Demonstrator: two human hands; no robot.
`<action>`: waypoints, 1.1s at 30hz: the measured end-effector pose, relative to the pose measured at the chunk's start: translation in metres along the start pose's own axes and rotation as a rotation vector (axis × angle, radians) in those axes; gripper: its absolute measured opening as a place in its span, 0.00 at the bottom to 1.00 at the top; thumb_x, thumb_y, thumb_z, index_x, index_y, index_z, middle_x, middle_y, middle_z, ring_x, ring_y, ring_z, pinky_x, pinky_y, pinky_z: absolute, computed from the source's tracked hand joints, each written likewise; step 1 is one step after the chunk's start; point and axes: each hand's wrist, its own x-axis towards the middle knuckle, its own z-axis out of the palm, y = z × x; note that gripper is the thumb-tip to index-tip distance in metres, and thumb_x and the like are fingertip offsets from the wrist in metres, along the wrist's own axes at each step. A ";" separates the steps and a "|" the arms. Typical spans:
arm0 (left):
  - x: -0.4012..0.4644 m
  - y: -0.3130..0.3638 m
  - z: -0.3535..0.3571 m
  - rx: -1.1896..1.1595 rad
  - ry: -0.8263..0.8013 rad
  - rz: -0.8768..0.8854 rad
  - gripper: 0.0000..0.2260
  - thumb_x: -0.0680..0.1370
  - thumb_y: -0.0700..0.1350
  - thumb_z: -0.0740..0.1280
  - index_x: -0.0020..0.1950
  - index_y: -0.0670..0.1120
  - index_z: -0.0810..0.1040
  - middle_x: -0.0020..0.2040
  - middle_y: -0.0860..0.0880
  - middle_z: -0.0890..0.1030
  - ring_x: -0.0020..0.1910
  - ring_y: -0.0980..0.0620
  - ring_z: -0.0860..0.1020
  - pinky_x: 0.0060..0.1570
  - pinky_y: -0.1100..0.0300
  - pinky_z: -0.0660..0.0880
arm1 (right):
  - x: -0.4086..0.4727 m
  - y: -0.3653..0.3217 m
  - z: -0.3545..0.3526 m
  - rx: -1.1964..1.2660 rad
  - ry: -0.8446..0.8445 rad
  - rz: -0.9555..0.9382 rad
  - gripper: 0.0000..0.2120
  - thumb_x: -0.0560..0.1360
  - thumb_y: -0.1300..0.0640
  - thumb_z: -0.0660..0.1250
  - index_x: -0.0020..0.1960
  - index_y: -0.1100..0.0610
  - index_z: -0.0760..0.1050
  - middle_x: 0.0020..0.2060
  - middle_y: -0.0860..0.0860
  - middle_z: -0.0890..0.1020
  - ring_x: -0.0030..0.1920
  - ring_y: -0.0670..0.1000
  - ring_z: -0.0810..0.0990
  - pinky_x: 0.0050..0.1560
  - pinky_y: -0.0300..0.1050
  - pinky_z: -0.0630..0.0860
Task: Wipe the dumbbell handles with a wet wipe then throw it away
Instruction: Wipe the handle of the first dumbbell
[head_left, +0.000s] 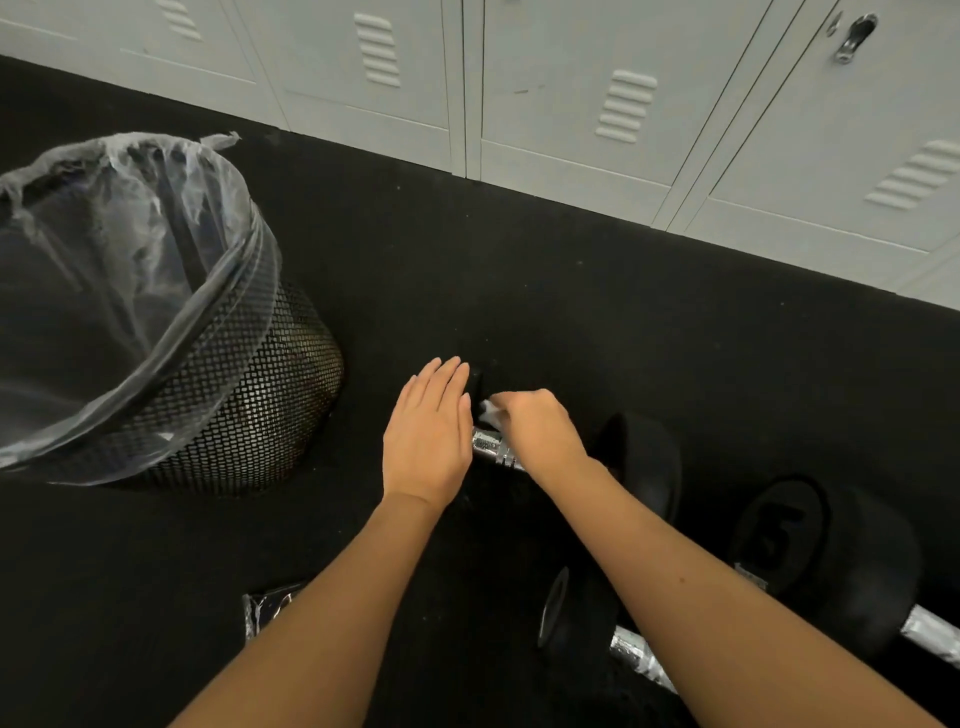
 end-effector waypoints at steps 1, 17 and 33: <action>0.000 0.000 0.000 -0.003 0.002 -0.002 0.25 0.80 0.50 0.43 0.70 0.43 0.69 0.70 0.47 0.72 0.72 0.50 0.66 0.72 0.57 0.56 | 0.002 -0.005 0.001 0.012 -0.061 0.018 0.19 0.76 0.60 0.63 0.66 0.51 0.71 0.54 0.55 0.78 0.52 0.56 0.78 0.52 0.49 0.77; 0.001 0.001 0.000 0.023 0.005 -0.017 0.24 0.80 0.49 0.45 0.68 0.42 0.72 0.68 0.47 0.73 0.70 0.50 0.68 0.72 0.55 0.60 | 0.005 -0.001 -0.004 0.060 -0.167 -0.031 0.18 0.74 0.62 0.66 0.63 0.52 0.74 0.55 0.54 0.78 0.52 0.53 0.77 0.54 0.49 0.77; 0.001 0.002 -0.002 0.037 -0.010 -0.021 0.25 0.80 0.50 0.43 0.69 0.43 0.70 0.69 0.47 0.72 0.71 0.51 0.66 0.73 0.55 0.58 | -0.003 -0.019 0.005 -0.024 -0.072 0.018 0.13 0.74 0.59 0.66 0.58 0.55 0.75 0.51 0.54 0.78 0.49 0.52 0.78 0.48 0.46 0.76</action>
